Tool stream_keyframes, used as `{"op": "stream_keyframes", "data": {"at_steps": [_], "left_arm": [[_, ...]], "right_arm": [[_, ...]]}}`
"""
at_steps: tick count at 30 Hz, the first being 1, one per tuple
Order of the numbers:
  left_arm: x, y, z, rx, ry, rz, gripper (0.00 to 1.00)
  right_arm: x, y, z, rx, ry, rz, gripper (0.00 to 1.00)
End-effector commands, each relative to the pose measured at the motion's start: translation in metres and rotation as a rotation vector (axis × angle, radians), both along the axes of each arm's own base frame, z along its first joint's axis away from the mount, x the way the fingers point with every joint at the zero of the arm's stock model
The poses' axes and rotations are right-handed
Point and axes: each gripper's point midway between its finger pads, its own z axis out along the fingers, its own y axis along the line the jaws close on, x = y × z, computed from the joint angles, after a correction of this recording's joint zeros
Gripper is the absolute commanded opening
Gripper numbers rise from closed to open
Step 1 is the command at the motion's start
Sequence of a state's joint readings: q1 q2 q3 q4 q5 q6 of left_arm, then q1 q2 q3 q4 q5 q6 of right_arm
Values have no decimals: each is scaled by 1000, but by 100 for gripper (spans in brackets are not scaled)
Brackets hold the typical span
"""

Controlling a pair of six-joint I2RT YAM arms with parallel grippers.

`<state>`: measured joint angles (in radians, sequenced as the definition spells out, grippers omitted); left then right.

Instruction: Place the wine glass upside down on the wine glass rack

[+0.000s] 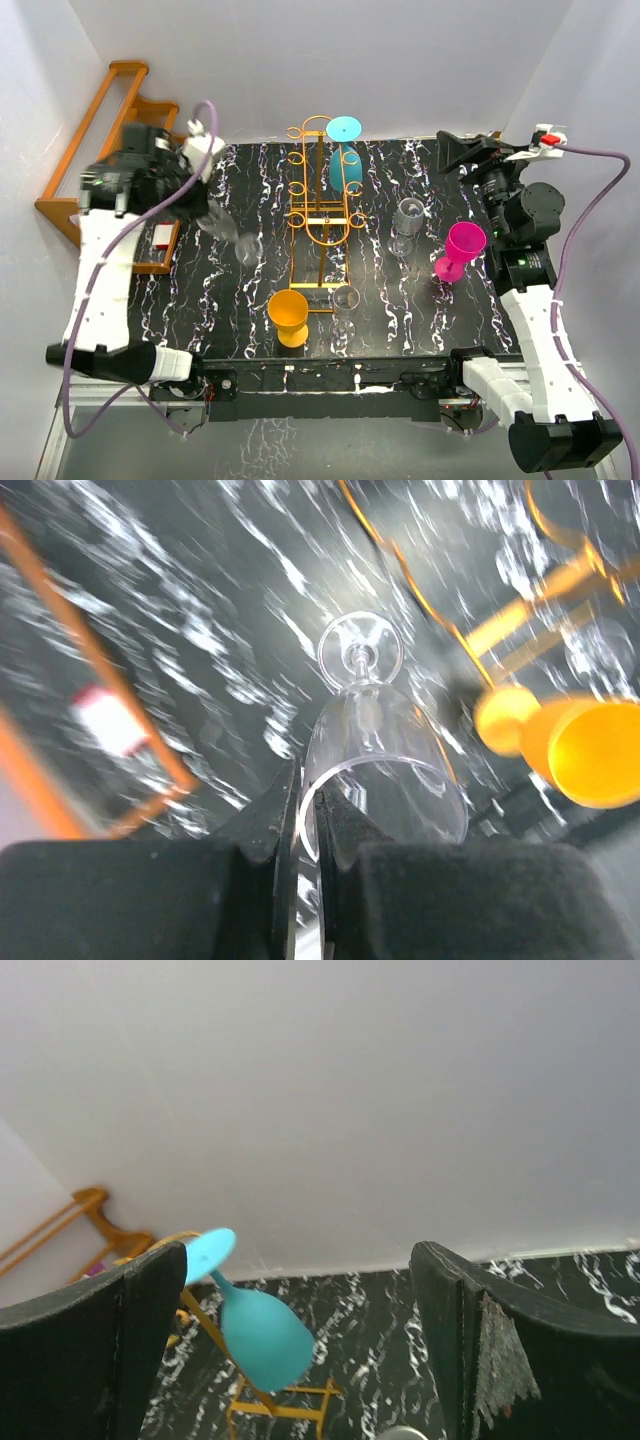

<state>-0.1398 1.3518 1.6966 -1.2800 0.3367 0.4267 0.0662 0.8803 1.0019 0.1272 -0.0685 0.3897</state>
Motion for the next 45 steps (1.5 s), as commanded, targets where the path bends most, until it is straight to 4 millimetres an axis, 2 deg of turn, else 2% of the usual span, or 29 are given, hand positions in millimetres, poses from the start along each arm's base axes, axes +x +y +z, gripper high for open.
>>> {"op": "stream_keyframes", "data": {"at_steps": [1,4,7,9,12,13,14,15,16,17,19,20,22,24,28,35,37,39,45], "left_arm": [[6,20,137,31,-483,66,0],[10,21,216,-40,-801,115,0],[7,22,273,-116,-1087,145,0],[-1,16,294,-168,-1261,112,0],[-27,3,324,-291,-1542,29,0],[-39,0,339,-352,-1654,10,0],[-40,-4,334,-394,-1668,-5,0],[-51,-8,338,-442,-1743,-34,0],[-70,-9,349,-490,-1868,-71,0],[-77,-11,348,-520,-1925,-96,0],[-78,-12,346,-547,-1965,-108,0],[-78,-8,349,-558,-1976,-86,0],[-80,-5,350,-549,-2003,-78,0],[-81,-5,348,-533,-2010,-80,0],[-84,-3,347,-503,-2002,-70,0],[-92,-8,337,-482,-1970,-114,0],[-91,-8,332,-488,-1958,-110,0],[-91,-9,327,-488,-1950,-117,0],[-87,-15,317,-459,-1915,-158,0]], "right_arm": [[-32,13,72,68,-168,97,98],[-49,31,103,99,-235,218,98],[-66,50,131,136,-282,357,98],[-79,68,147,153,-308,493,97],[-95,97,167,233,-316,734,91],[-97,108,171,271,-304,816,90],[-99,120,174,309,-291,881,89],[-100,136,177,342,-280,922,89],[-102,156,180,351,-279,941,89],[-108,182,182,356,-262,963,89],[-109,226,177,354,-199,978,89],[-106,241,174,378,-173,994,88],[-100,258,169,472,-137,1033,85],[-95,266,169,564,-154,1036,81],[-90,276,174,640,-223,969,70],[-78,298,182,723,-284,999,45],[-77,305,184,720,-291,1008,35],[-75,312,185,718,-294,1012,33],[-82,325,189,718,-305,1054,38]]}}
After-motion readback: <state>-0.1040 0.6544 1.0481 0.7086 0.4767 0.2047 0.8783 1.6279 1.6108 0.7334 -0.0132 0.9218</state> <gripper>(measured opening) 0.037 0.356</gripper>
